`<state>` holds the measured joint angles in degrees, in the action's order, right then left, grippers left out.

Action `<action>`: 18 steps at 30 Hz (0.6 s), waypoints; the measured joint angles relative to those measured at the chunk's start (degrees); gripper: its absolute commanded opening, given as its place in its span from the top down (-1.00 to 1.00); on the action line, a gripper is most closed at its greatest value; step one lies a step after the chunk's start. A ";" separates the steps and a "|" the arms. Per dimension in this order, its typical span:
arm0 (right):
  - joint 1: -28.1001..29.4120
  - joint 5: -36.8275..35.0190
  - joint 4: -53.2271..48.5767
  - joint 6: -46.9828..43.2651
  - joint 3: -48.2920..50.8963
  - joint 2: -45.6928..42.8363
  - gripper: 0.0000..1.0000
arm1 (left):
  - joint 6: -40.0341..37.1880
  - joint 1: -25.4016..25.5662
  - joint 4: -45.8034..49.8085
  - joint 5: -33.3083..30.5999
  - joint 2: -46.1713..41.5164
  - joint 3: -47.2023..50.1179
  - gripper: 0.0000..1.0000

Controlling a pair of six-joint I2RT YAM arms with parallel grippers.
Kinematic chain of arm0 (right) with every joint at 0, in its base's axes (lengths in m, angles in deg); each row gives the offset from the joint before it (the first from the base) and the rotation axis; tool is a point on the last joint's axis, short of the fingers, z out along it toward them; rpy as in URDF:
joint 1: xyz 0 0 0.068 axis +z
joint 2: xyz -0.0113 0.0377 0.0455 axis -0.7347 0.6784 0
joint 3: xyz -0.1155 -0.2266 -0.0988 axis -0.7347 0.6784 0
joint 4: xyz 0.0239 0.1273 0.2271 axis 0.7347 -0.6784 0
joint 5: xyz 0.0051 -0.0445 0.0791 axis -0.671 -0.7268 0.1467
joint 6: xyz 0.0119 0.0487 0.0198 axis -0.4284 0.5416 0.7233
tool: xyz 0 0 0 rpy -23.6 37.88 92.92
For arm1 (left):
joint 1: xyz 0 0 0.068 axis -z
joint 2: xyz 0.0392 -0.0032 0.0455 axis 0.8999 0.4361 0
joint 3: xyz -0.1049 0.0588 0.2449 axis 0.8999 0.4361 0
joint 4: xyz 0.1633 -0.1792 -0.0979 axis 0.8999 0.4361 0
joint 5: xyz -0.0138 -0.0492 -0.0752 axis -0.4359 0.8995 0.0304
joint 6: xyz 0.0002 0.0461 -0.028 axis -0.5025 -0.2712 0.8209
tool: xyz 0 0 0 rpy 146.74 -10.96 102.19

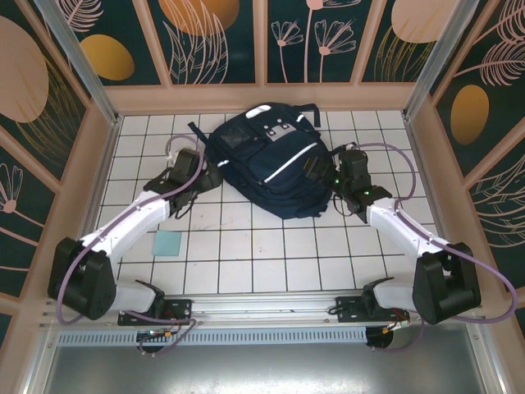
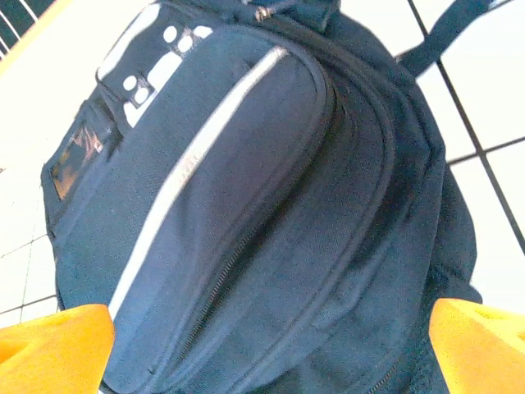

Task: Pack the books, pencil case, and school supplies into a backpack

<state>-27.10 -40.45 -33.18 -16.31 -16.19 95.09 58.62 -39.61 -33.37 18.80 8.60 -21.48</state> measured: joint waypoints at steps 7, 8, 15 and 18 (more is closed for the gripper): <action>0.00 3.65 2.29 1.77 2.84 2.10 -0.98 | 12.13 -3.30 10.88 -2.99 -3.96 7.06 -0.98; 0.04 4.00 2.58 1.97 2.84 2.75 -0.98 | 14.19 -3.28 12.85 -2.93 -3.72 7.32 -0.98; 0.07 5.46 3.58 2.19 2.82 5.95 -0.98 | 27.96 -3.28 17.05 0.90 -4.02 11.67 -0.98; 0.11 5.46 3.58 2.19 2.82 6.34 -0.98 | 34.25 -3.28 17.38 2.01 -6.88 15.80 -0.98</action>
<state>-26.99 -34.98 -29.60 -14.12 -13.37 101.43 92.87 -42.89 -15.99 20.81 1.72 -5.68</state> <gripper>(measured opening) 0.990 0.988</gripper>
